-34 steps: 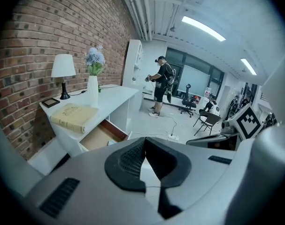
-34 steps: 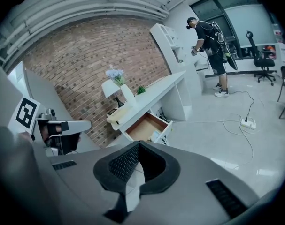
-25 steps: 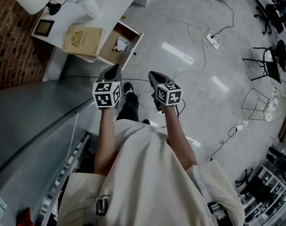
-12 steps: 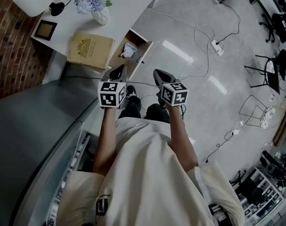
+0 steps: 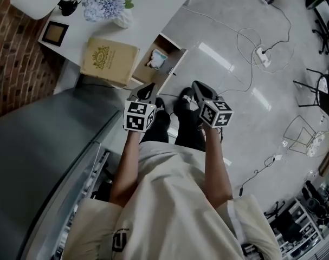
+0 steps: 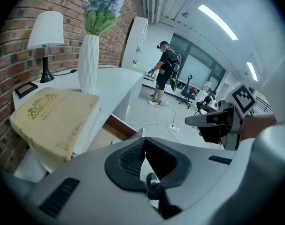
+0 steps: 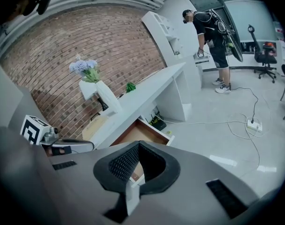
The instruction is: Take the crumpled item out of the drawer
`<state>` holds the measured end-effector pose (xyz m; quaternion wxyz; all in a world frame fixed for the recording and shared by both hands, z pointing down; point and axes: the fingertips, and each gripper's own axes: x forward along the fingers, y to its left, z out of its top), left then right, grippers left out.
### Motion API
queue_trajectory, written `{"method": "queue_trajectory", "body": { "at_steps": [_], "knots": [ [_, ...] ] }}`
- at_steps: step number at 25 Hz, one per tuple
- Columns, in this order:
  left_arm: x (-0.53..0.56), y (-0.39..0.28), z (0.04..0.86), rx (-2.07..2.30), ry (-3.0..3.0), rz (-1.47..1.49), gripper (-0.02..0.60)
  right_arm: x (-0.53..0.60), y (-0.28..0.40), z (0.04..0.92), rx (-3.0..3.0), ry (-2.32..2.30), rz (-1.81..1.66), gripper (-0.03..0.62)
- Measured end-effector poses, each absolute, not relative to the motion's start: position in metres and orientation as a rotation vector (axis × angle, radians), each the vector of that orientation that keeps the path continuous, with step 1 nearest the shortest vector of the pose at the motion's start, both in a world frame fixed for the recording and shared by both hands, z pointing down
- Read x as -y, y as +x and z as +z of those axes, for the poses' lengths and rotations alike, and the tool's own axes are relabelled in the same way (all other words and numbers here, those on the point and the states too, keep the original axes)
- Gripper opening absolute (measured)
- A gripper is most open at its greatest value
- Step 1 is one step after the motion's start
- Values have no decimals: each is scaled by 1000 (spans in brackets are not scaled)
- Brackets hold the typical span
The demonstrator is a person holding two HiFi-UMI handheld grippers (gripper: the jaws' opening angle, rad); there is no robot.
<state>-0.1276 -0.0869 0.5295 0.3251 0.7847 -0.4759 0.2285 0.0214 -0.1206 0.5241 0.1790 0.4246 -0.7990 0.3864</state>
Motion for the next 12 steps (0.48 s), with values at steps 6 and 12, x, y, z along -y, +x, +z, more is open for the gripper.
{"method": "queue_trajectory", "body": {
  "at_steps": [6,12],
  "knots": [
    [87,-116,583,1190,2085,722,15,131,1,574,2276,1109,1125,25],
    [93,-109,637,1175,2051,811,15,129,-14,600,2304,1080,1260,25]
  ]
}}
